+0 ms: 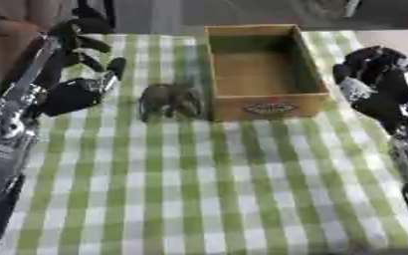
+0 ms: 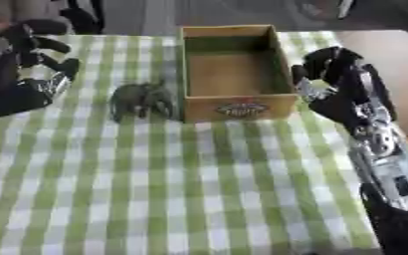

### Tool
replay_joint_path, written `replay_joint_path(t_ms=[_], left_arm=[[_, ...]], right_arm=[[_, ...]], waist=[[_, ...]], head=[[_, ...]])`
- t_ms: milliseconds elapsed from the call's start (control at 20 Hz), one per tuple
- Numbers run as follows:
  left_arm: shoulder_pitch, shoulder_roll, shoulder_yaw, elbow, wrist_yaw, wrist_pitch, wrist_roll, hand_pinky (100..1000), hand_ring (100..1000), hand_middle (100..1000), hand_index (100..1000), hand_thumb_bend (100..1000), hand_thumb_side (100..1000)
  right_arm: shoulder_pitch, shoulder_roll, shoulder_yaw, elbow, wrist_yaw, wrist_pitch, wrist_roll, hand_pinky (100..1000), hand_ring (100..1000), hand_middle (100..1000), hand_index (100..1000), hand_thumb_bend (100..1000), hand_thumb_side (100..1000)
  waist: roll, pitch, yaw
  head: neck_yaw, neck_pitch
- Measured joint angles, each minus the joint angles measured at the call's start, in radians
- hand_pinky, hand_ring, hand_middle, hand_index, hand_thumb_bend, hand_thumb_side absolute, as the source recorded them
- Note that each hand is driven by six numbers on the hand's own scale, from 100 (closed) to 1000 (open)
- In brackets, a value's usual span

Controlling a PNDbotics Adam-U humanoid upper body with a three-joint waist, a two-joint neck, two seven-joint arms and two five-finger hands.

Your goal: Pick up objects on the table and place them in the box.

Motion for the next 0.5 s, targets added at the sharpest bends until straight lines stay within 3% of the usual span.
replay_joint_path(t_ms=[500], left_arm=[[0.000, 0.000, -0.004, 0.008, -0.002, 0.000, -0.006, 581, 725, 809, 796, 288, 252]], right_arm=[[0.000, 0.000, 0.000, 0.000, -0.002, 0.000, 0.000, 586, 536, 517, 604, 285, 156]], waist=[[0.000, 0.000, 0.000]], head=[[0.000, 0.000]])
